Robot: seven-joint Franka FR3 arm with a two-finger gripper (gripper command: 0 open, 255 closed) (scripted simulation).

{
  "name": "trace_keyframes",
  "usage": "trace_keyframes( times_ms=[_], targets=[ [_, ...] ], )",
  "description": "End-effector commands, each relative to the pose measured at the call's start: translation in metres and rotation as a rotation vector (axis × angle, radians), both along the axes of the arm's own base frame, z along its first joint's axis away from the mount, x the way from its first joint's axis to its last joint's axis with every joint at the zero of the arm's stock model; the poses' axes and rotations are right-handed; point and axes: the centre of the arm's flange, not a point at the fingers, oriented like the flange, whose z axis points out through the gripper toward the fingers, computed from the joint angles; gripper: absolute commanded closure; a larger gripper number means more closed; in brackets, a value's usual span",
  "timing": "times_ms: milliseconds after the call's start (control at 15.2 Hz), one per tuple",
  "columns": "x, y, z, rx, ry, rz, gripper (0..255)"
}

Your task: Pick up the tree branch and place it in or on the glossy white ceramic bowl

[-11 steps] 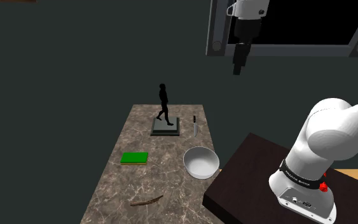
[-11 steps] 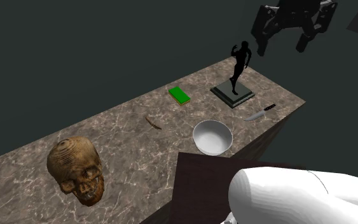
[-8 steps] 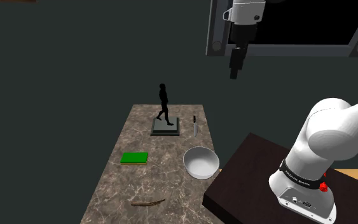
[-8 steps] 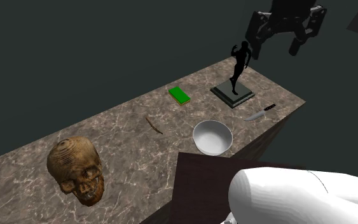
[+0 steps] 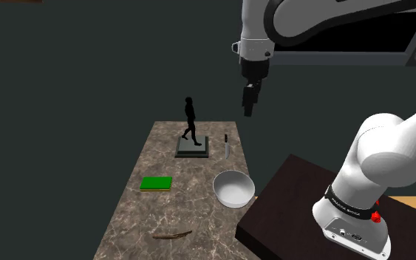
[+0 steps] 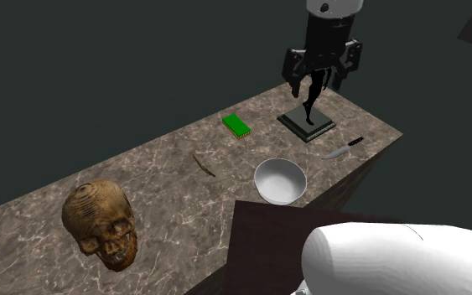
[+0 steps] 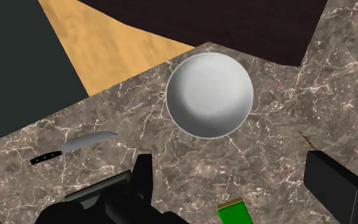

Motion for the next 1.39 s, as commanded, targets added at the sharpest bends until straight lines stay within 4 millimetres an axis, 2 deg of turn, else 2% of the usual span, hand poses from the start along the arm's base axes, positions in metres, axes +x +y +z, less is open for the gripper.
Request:
trace_keyframes(
  times_ms=[0,660,1320],
  targets=[
    [0.009,0.019,-0.018,-0.002,0.002,0.025,0],
    [0.045,0.105,-0.114,-0.014,0.019,0.146,0],
    [0.069,0.193,-0.212,-0.027,0.035,0.267,0]
  ],
)
